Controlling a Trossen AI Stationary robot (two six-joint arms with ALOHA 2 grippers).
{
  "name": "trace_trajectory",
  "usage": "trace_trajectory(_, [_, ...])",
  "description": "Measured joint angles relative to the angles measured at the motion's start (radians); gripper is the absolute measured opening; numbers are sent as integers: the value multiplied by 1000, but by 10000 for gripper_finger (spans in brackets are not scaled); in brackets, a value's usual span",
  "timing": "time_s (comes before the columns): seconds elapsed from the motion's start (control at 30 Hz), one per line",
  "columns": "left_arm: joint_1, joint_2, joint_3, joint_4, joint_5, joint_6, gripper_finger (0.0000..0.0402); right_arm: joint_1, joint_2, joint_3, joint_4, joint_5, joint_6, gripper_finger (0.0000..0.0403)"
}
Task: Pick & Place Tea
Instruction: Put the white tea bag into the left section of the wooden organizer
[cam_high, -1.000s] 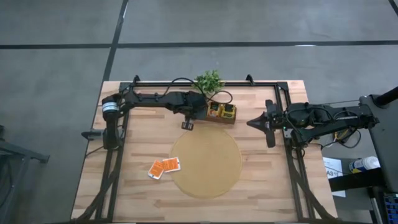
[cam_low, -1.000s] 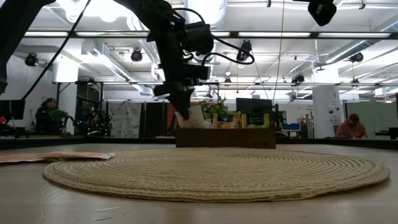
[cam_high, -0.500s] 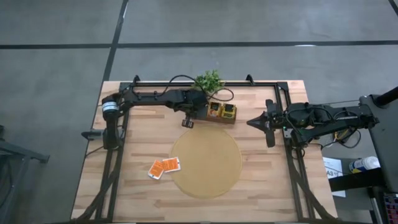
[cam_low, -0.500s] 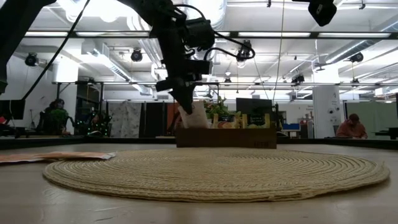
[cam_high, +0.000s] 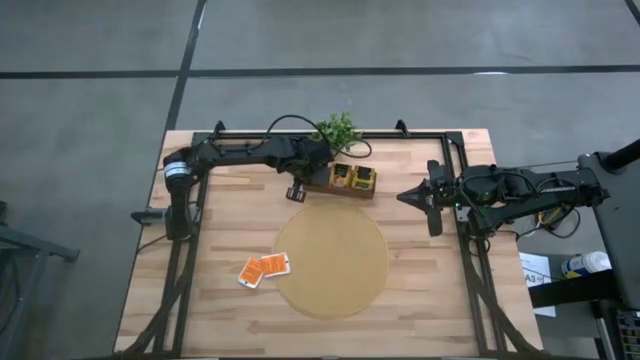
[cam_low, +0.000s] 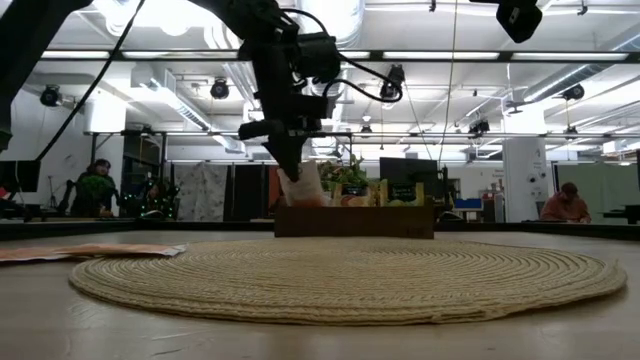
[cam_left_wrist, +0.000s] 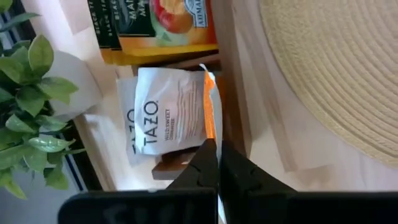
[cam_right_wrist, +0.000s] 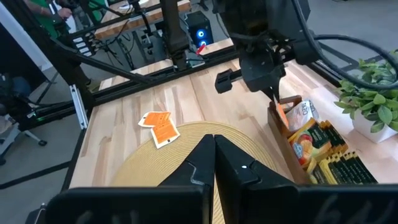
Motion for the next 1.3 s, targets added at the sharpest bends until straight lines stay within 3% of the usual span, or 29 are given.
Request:
trace_trajectory(0.27, [7, 0, 73, -32, 9, 2, 0, 0, 0, 0, 0, 0, 0, 8])
trace_trajectory(0.73, [60, 0, 203, -115, 110, 1, 0, 0, 1, 0, 1, 0, 0, 8])
trace_trajectory(1.3, [79, 27, 206, -202, 187, -30, 0, 0, 1, 0, 4, 0, 1, 8])
